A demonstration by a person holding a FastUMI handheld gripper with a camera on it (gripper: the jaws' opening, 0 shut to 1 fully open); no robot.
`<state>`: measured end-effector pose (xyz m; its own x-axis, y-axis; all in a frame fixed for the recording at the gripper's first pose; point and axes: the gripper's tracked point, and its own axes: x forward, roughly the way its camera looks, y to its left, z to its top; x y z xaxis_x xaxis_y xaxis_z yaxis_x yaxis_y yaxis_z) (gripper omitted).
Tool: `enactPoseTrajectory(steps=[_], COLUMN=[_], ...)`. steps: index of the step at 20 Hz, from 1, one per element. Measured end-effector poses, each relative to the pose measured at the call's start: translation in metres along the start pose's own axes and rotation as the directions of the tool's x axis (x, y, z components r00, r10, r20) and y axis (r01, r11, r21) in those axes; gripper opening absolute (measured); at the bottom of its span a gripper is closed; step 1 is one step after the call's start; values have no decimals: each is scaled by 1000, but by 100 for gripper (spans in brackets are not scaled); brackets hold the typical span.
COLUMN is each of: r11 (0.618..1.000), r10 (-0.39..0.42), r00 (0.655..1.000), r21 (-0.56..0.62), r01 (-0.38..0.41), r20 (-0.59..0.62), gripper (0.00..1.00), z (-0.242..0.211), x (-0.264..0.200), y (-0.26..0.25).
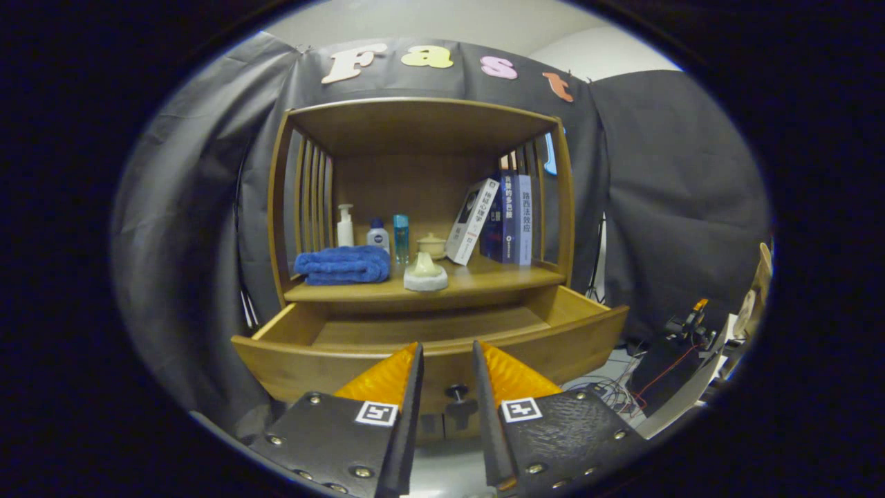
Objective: Pull open the drawer, take out the items inside it, and place them on the countertop above the cabinet.
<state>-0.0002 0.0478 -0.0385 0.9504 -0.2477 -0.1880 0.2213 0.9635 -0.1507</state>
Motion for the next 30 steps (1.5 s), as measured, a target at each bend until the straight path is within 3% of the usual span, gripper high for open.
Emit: enactPoseTrajectory(steps=[5, 11, 24, 30], r11=[999, 999, 989, 990], r10=[-2, 9, 144, 137], r00=[999, 999, 986, 987], r21=[-34, -34, -6, -12], r01=[0, -10, -145, -139], r20=[-35, -43, -88, -87], gripper=[41, 82, 83, 82], z=[-24, -31, -48, -51], x=[10, 26, 51, 56], y=[-6, -10, 7, 4])
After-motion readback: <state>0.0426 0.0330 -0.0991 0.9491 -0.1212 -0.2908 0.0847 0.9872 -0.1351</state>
